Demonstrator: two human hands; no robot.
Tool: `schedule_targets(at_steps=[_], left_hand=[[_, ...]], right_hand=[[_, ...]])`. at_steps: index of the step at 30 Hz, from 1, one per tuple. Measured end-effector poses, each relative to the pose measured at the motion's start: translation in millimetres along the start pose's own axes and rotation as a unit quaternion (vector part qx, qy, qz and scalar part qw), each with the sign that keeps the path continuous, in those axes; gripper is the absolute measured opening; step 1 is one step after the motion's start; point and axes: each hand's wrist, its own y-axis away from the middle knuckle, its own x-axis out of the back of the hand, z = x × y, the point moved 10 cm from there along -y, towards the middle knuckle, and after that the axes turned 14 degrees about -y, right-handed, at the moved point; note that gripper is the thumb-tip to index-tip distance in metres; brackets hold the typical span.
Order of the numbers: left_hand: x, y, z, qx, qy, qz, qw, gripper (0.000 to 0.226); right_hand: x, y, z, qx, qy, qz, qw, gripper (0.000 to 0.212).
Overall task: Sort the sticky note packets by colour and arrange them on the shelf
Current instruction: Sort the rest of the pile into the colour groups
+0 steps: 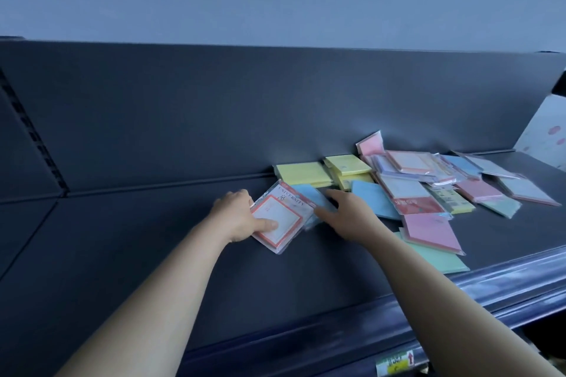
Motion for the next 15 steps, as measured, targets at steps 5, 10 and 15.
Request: schedule_targets(at_steps=[5,10,15], left_hand=[[11,4,-21,0.031,0.024,0.020,0.999,0.049],[14,9,-42,0.049,0.015,0.040,0.998,0.038],[32,28,-75,0.086,0.091,0.092,0.988,0.040]], right_hand=[[-12,-6,-14,-0.003,0.045,0.009,0.999,0.044],[-25,-5,-26,-0.022,-0.039,0.009,0.999,0.047],[-36,3,-53,0.020,-0.113,0.010,0.993,0.055]])
